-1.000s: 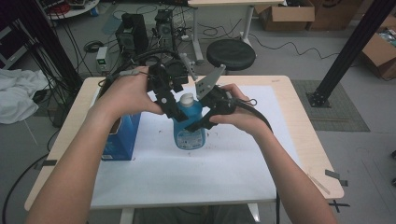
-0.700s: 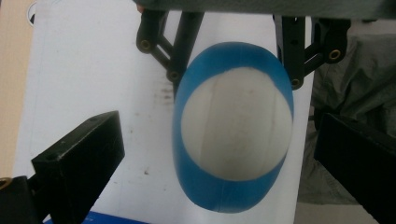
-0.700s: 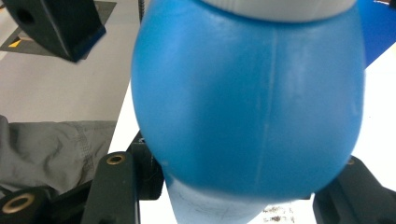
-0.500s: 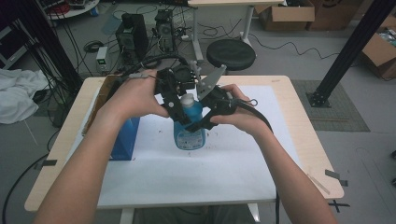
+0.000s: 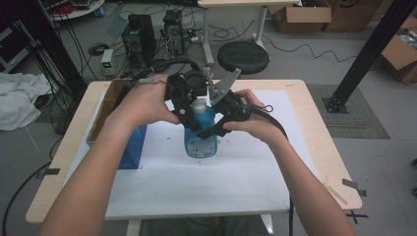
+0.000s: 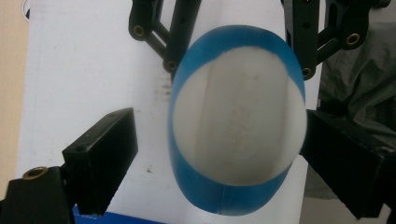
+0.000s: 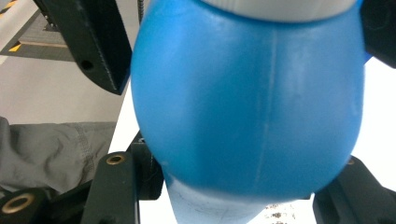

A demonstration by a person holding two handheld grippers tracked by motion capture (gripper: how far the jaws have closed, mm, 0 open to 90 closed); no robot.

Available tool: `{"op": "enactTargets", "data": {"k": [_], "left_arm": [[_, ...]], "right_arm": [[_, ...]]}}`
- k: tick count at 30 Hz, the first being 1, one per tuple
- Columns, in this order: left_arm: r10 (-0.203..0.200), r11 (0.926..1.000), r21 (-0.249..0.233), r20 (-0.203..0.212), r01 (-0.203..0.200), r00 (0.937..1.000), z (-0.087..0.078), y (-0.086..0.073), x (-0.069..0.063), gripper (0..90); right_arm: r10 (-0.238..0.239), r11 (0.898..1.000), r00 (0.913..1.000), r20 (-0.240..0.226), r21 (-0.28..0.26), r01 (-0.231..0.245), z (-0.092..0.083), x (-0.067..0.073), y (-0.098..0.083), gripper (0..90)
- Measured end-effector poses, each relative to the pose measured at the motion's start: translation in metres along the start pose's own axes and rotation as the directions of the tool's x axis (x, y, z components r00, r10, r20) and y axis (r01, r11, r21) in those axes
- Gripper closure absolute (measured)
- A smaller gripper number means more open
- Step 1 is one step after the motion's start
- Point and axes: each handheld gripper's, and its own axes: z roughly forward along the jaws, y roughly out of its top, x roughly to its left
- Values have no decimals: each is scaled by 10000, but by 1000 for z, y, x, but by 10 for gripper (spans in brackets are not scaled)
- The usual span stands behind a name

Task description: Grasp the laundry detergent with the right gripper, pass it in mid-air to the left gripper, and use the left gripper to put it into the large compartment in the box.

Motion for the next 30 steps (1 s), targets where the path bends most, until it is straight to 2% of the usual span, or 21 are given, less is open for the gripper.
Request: {"op": "enactTargets", "data": {"k": [5, 8, 17, 23, 30], "left_arm": [[71, 10000, 34, -11, -71, 10000, 0, 1, 1, 159], [-49, 9999, 107, -66, 49, 10000, 2, 1, 1, 158], [60, 10000, 53, -15, -60, 10000, 3, 2, 0, 170], [185, 9998, 23, -57, -185, 9998, 2, 1, 0, 223], [49, 10000, 13, -58, -49, 10000, 4, 0, 0, 243]], "right_arm": [[-14, 10000, 10000, -12, 10, 14, 0, 0, 0, 447], [-28, 10000, 10000, -23, 2, 28, 0, 0, 0, 447], [-13, 10000, 10000, -41, -3, 13, 1, 1, 1, 447], [-18, 10000, 10000, -9, 33, 18, 1, 0, 0, 447], [-10, 10000, 10000, -22, 23, 10, 2, 0, -1, 447]]}}
